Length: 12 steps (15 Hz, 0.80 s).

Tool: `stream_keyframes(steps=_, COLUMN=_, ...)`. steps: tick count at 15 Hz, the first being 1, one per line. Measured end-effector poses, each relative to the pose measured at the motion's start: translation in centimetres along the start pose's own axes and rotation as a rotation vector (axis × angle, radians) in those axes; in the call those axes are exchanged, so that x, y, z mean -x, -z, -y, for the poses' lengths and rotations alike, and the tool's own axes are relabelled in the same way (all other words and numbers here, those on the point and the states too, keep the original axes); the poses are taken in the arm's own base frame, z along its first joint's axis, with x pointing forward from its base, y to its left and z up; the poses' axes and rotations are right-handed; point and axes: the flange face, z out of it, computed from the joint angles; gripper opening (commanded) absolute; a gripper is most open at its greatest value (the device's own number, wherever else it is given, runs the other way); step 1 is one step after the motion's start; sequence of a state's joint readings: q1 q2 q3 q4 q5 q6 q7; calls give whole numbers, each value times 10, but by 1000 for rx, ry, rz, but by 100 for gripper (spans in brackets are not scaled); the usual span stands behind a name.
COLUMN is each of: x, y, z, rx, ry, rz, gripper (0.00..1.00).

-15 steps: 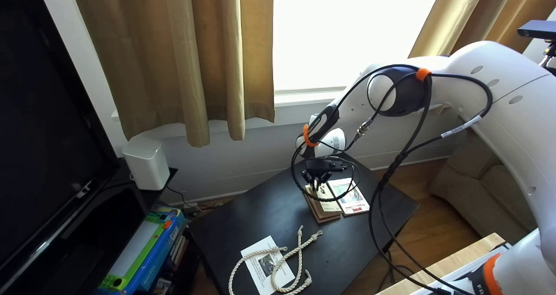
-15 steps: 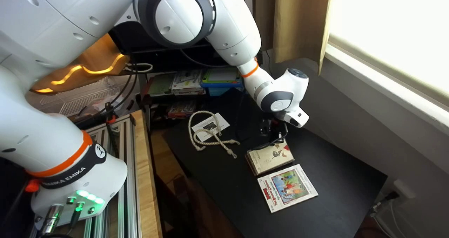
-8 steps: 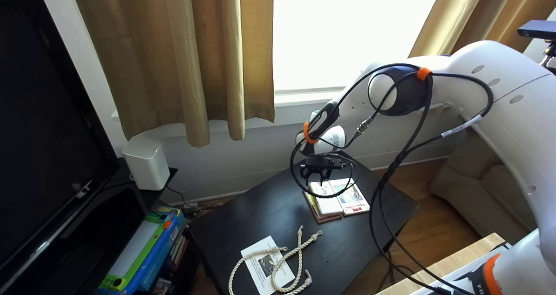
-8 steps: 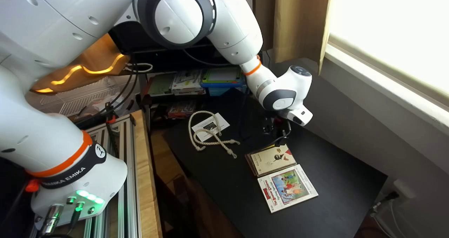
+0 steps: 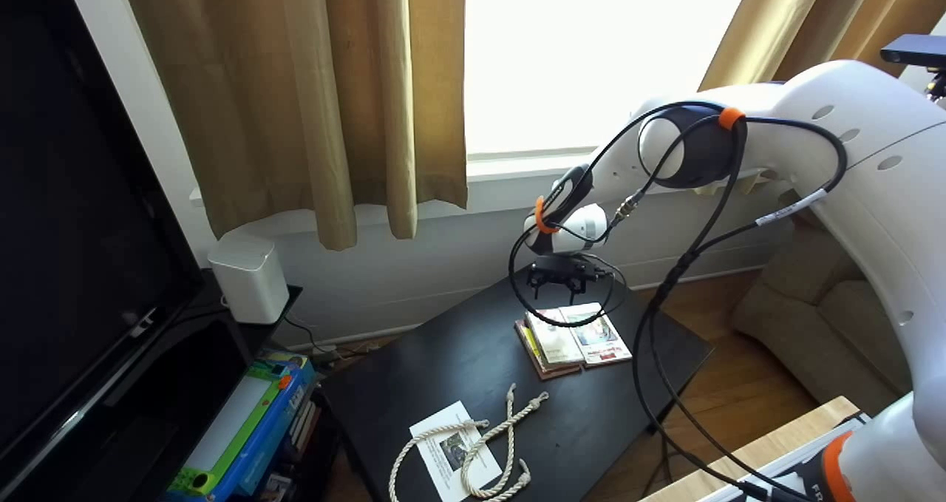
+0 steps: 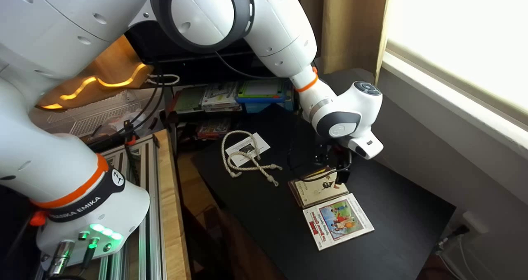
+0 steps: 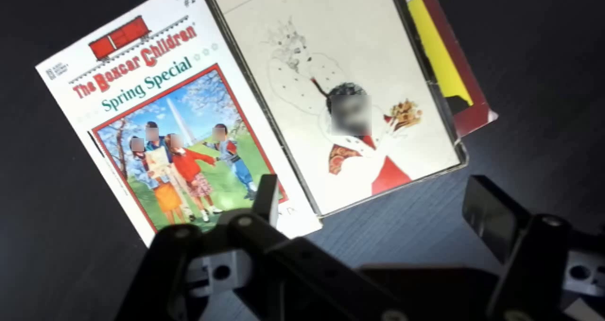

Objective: Place both books, which are on the right, on the one to the left

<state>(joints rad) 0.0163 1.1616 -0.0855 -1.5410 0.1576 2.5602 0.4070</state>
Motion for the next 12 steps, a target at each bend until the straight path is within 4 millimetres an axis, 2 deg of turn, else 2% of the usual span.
stream_keyframes(steps=4, x=-9, y=-10, z=-43, rx=-10, ry=-140, rz=3, gripper=100)
stream_keyframes(steps=8, x=-13, y=-20, z=-79, rx=-27, ry=-96, rz=-20, gripper=100)
stream_keyframes(steps=10, x=-13, y=-22, z=-86, rx=-36, ry=-83, rz=-29, gripper=100)
stream_keyframes(steps=12, x=-13, y=-22, z=-85, rx=-40, ry=-80, rz=-30, gripper=100)
